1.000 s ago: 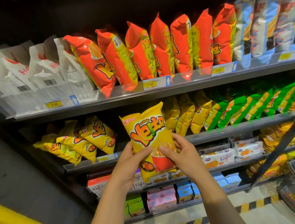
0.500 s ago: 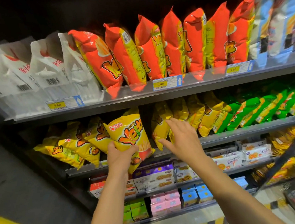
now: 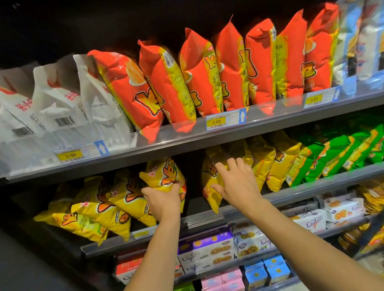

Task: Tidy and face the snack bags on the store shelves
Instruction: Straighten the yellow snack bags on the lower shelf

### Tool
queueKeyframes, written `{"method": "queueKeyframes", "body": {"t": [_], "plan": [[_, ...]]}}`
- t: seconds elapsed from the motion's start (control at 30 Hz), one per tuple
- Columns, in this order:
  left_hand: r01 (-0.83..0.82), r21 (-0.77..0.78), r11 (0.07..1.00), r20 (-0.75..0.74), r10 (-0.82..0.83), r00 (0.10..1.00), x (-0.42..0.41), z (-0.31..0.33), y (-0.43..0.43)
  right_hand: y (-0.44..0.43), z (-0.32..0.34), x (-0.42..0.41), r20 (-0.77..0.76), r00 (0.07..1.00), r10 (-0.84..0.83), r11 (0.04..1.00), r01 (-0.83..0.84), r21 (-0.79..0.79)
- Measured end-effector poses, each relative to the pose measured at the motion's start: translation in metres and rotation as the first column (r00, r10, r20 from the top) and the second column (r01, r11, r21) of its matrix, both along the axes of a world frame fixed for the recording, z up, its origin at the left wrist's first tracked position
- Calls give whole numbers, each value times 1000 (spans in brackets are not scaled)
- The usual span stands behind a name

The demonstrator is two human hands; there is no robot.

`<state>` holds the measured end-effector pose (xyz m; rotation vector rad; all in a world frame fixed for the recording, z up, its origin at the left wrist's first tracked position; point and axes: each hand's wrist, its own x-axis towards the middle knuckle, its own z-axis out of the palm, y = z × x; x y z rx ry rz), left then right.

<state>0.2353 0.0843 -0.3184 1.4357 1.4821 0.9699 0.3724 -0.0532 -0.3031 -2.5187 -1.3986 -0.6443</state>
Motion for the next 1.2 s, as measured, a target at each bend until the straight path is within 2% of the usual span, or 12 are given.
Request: {"method": "queueKeyframes", "body": {"t": [0.3, 0.63, 0.77, 0.87, 1.03, 1.1, 1.2], "plan": [[-30, 14, 999, -130, 32, 991, -13, -24, -3, 7, -18, 0, -51, 999, 19, 995, -14, 100], [-15, 54, 998, -147, 23, 989, -19, -21, -10, 20, -17, 8, -157, 986, 57, 957, -9, 290], [-47, 55, 997, -104, 52, 993, -29, -18, -19, 19, -14, 9, -161, 983, 84, 914, -12, 404], [-39, 155, 987, -121, 59, 991, -35, -14, -32, 11, -4, 7, -210, 972, 104, 851, 22, 524], [144, 405, 903, -168, -81, 982, -36, 3, -51, -13, 14, -10, -384, 899, 211, 759, 97, 644], [299, 405, 864, -221, -225, 949, -33, 13, -61, -25, 20, -20, -467, 855, 226, 746, 157, 648], [547, 325, 771, -385, -420, 822, -27, 25, -82, -47, 29, -36, -561, 793, 237, 753, 214, 622]]}}
